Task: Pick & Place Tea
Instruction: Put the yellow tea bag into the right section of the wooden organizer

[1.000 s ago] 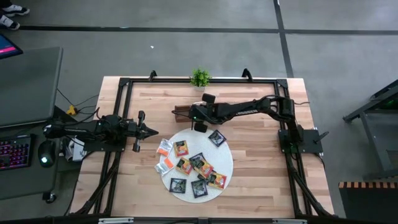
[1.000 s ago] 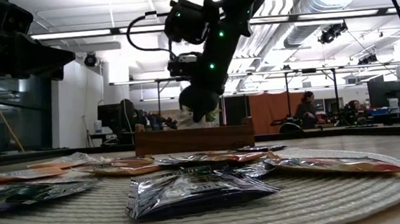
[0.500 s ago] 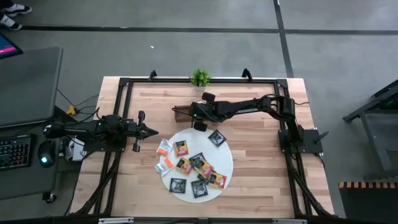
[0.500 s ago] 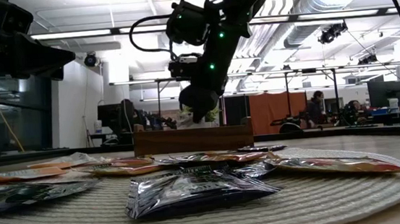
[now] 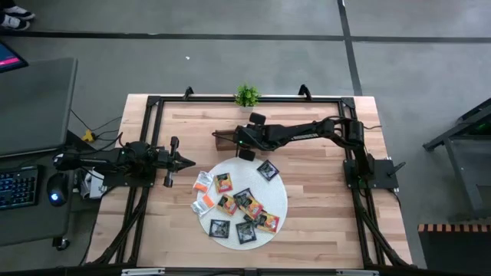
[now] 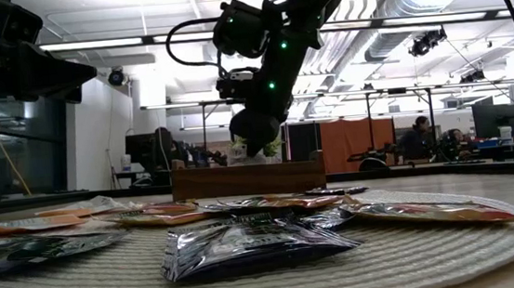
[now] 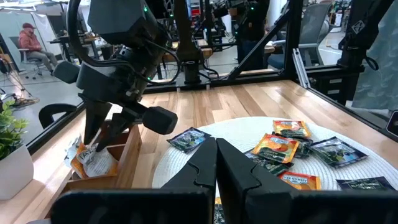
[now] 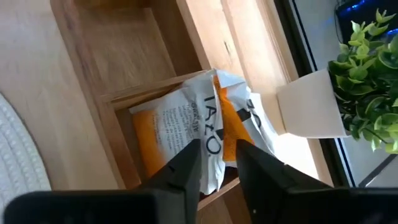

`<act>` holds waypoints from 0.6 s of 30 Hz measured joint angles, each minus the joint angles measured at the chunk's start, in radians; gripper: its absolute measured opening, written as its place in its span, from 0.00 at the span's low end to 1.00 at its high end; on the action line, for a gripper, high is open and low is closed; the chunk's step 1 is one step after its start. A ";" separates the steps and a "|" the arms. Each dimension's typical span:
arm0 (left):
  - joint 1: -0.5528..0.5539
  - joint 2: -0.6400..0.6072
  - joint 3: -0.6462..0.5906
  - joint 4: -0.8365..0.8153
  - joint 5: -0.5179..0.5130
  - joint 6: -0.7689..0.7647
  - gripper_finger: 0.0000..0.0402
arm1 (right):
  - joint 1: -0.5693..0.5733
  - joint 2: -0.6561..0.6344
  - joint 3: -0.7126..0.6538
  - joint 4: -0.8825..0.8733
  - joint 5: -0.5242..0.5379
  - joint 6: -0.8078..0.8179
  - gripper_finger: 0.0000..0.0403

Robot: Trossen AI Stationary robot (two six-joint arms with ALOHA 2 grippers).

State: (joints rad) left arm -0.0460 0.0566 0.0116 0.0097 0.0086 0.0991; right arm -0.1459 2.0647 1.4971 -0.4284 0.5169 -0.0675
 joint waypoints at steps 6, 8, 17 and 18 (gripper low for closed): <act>0.000 0.000 0.000 0.000 0.000 0.000 0.00 | 0.002 -0.008 0.000 -0.001 0.035 0.007 0.37; 0.000 0.000 0.000 0.000 0.000 0.000 0.00 | 0.002 -0.020 0.000 0.002 0.056 0.007 0.40; 0.000 0.000 0.000 0.000 0.000 0.000 0.00 | 0.033 -0.126 0.000 -0.032 0.092 0.012 0.49; 0.000 0.000 0.000 0.000 0.000 0.000 0.00 | 0.040 -0.144 0.000 -0.044 0.088 0.019 0.49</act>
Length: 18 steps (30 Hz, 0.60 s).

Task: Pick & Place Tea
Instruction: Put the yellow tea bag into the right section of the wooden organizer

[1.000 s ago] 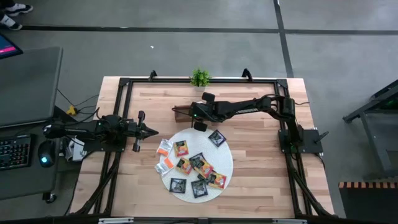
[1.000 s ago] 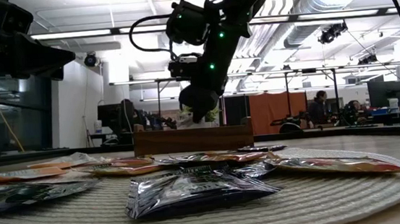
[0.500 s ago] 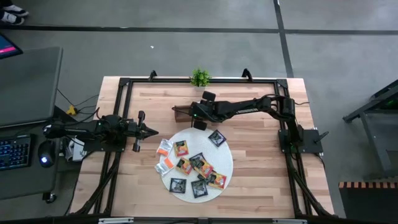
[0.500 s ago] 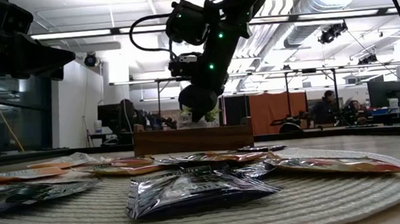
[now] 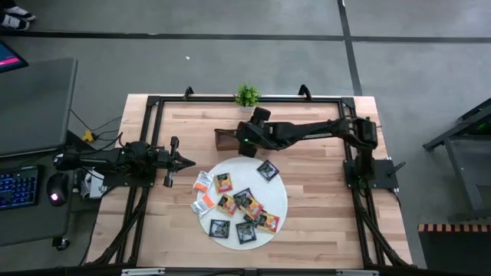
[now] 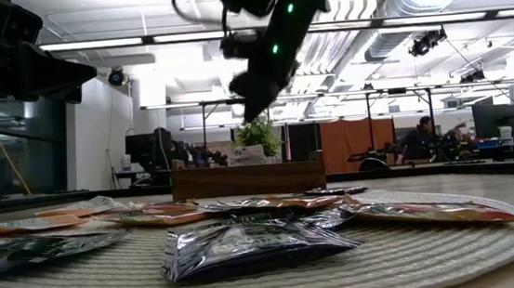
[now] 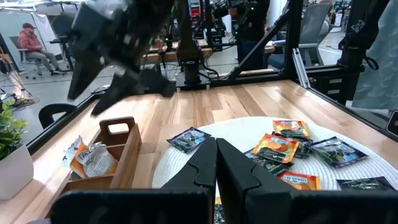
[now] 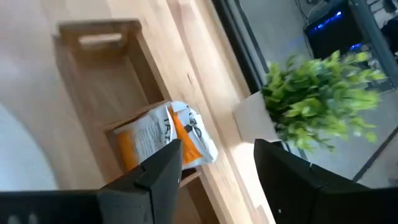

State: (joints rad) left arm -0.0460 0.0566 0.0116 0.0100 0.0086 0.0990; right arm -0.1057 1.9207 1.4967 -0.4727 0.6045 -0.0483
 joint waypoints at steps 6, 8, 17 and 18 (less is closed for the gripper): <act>0.000 0.000 0.000 0.000 0.000 0.000 0.00 | 0.049 -0.144 0.000 -0.070 -0.056 0.077 0.47; 0.000 0.000 0.000 0.000 0.000 0.000 0.00 | 0.066 -0.188 0.000 -0.123 -0.089 0.117 0.46; 0.000 0.000 0.000 0.000 0.000 0.000 0.00 | 0.157 -0.310 -0.094 -0.150 -0.493 0.299 0.42; 0.000 0.000 0.000 0.000 0.000 0.000 0.00 | 0.168 -0.313 -0.116 -0.127 -0.526 0.316 0.42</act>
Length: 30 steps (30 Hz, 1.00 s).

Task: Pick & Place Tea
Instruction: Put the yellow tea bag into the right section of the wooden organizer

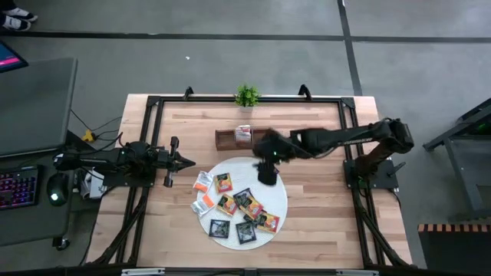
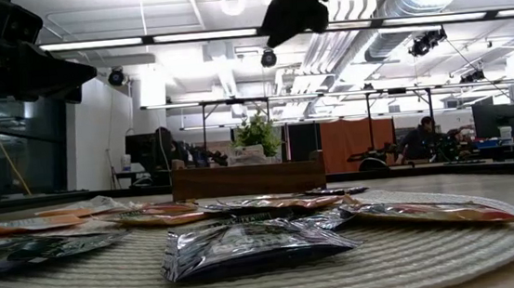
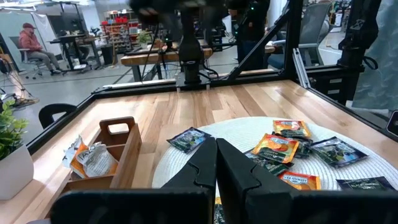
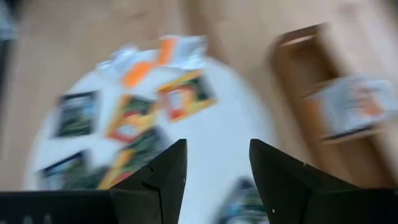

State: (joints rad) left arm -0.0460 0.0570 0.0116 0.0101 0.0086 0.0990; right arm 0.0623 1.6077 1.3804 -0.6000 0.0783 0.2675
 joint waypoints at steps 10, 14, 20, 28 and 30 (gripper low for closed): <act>0.000 0.000 0.000 0.000 0.000 0.000 0.00 | 0.095 0.007 -0.197 0.271 -0.103 0.050 0.43; 0.000 0.000 0.000 0.000 0.000 0.000 0.00 | 0.126 0.008 -0.228 0.276 -0.111 0.091 0.42; 0.000 0.000 0.000 0.000 0.000 0.000 0.00 | 0.184 0.015 -0.251 0.262 -0.132 0.118 0.42; 0.000 0.000 0.000 0.000 0.000 0.000 0.00 | 0.213 0.081 -0.251 0.231 -0.194 0.242 0.41; 0.000 0.000 0.000 0.000 0.000 0.000 0.00 | 0.213 0.114 -0.251 0.233 -0.235 0.287 0.41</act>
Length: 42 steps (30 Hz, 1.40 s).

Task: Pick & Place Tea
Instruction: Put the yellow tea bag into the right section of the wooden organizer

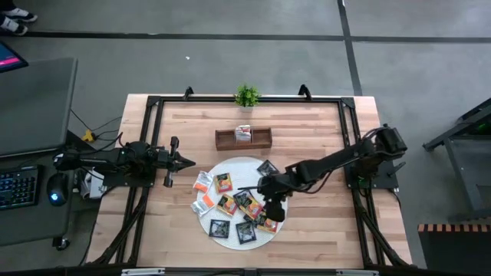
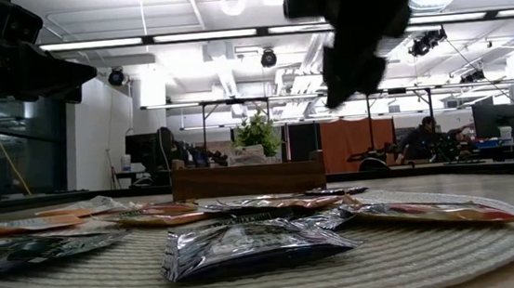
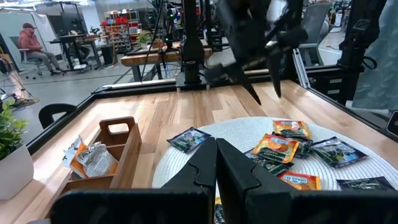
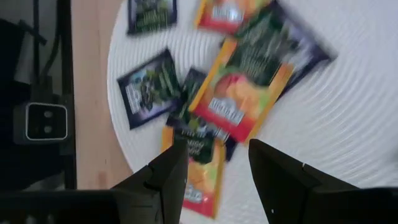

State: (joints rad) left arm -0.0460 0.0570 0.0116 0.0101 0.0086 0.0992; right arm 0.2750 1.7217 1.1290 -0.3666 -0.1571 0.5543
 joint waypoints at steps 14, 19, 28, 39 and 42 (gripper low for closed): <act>0.000 0.000 0.000 0.000 0.000 0.000 0.00 | -0.044 0.099 0.000 0.030 -0.052 0.158 0.44; 0.000 0.000 0.000 0.000 0.000 0.000 0.00 | -0.072 0.106 0.000 0.044 -0.072 0.233 0.46; 0.000 0.000 0.000 0.000 0.000 0.000 0.00 | -0.085 0.180 0.002 0.165 -0.137 0.366 0.46; 0.000 0.000 0.000 0.000 0.000 0.000 0.00 | -0.086 0.211 0.002 0.177 -0.122 0.381 0.46; 0.000 0.000 0.000 0.000 0.000 0.000 0.00 | -0.086 0.212 0.002 0.172 -0.114 0.382 0.46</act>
State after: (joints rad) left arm -0.0460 0.0570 0.0116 0.0101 0.0086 0.0991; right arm 0.1890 1.9339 1.1309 -0.1946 -0.2714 0.9364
